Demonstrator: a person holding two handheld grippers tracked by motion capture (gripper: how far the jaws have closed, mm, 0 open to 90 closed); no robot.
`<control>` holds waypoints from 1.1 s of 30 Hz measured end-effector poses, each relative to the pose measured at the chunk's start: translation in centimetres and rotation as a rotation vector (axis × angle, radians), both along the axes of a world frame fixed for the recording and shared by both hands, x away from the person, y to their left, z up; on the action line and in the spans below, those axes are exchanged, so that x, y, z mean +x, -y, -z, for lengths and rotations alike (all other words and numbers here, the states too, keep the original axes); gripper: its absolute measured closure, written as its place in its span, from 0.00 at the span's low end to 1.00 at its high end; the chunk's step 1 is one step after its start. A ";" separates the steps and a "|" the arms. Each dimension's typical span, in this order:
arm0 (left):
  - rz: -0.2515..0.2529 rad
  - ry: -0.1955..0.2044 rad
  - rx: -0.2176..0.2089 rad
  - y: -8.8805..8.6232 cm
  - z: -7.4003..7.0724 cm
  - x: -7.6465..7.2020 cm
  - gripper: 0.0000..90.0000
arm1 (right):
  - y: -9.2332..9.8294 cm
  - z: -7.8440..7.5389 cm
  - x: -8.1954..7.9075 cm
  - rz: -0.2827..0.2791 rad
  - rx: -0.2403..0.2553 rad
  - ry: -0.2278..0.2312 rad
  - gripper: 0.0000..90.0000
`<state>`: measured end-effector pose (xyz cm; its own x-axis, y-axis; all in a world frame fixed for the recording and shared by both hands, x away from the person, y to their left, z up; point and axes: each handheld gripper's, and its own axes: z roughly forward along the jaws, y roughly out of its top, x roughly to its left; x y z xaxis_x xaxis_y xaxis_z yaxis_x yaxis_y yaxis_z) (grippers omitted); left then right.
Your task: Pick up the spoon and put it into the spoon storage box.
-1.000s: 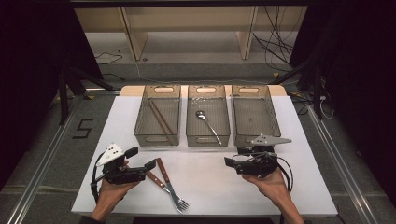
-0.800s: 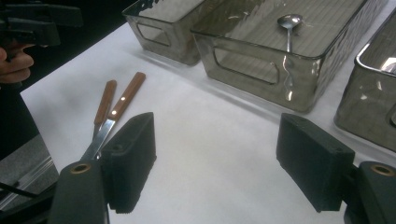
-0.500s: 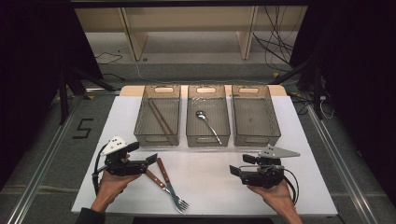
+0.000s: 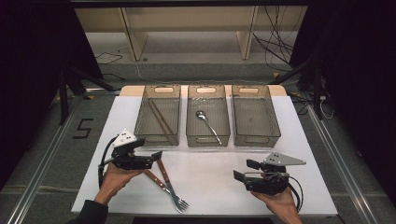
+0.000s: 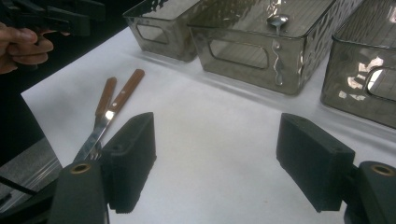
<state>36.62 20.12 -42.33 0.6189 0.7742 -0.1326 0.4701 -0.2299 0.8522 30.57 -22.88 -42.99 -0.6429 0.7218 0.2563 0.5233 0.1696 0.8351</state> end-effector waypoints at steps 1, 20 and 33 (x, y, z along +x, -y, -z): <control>0.003 0.000 0.004 0.1 0.0 0.1 0.13 | 0.0 0.0 -0.1 -0.001 0.002 0.001 0.32; 0.047 -0.050 0.091 1.6 0.4 1.7 0.19 | 0.4 0.6 -1.0 0.008 0.008 0.005 0.31; 0.099 -0.067 0.163 2.7 1.0 2.5 0.36 | 0.7 1.0 -1.1 0.011 0.010 -0.003 0.31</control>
